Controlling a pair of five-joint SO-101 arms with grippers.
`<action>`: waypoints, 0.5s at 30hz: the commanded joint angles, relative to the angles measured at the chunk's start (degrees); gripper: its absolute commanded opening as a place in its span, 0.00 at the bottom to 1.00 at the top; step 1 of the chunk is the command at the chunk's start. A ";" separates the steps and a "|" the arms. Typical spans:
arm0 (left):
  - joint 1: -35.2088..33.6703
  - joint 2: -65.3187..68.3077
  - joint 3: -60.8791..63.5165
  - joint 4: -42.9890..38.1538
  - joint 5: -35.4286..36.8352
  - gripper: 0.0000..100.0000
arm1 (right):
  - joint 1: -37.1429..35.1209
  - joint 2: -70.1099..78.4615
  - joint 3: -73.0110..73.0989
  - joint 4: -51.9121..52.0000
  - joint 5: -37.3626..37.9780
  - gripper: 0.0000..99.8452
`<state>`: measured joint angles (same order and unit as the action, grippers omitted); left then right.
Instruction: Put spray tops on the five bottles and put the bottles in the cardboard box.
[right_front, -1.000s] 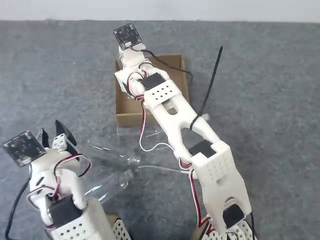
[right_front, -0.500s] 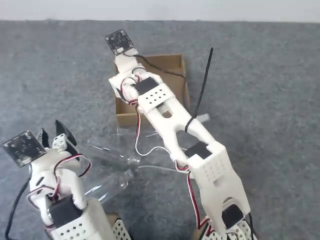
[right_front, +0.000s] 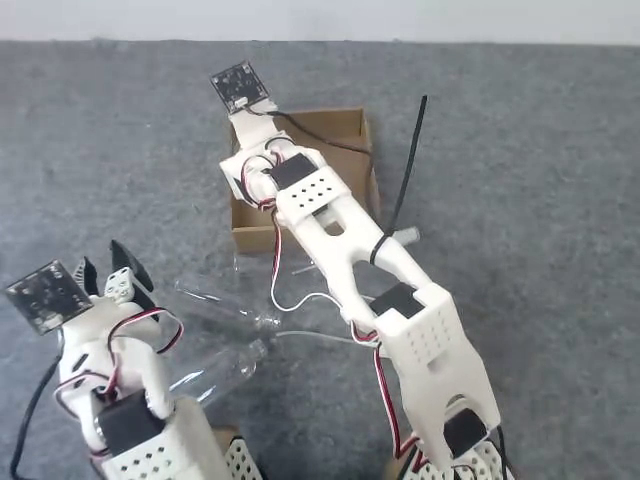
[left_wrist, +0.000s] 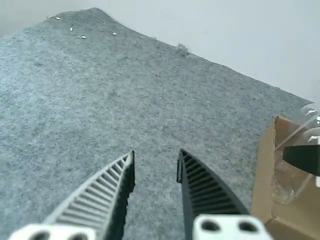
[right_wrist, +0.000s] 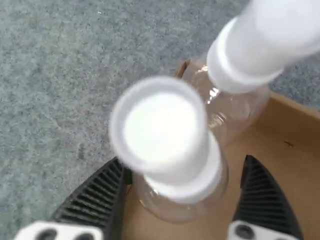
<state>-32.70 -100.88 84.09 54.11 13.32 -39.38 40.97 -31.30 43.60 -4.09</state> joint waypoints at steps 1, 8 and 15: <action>0.00 -0.79 -1.63 -1.67 0.35 0.13 | -0.31 -2.15 -3.16 2.33 -0.97 0.35; 0.00 -0.79 -1.63 -1.67 0.35 0.13 | -0.31 -2.24 -3.25 3.12 -3.34 0.37; 0.00 -0.79 -1.63 -1.67 0.35 0.13 | -0.75 -6.81 -3.43 10.42 -3.69 0.37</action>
<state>-32.70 -100.88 84.09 54.11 13.32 -39.38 40.88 -31.30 49.93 -7.08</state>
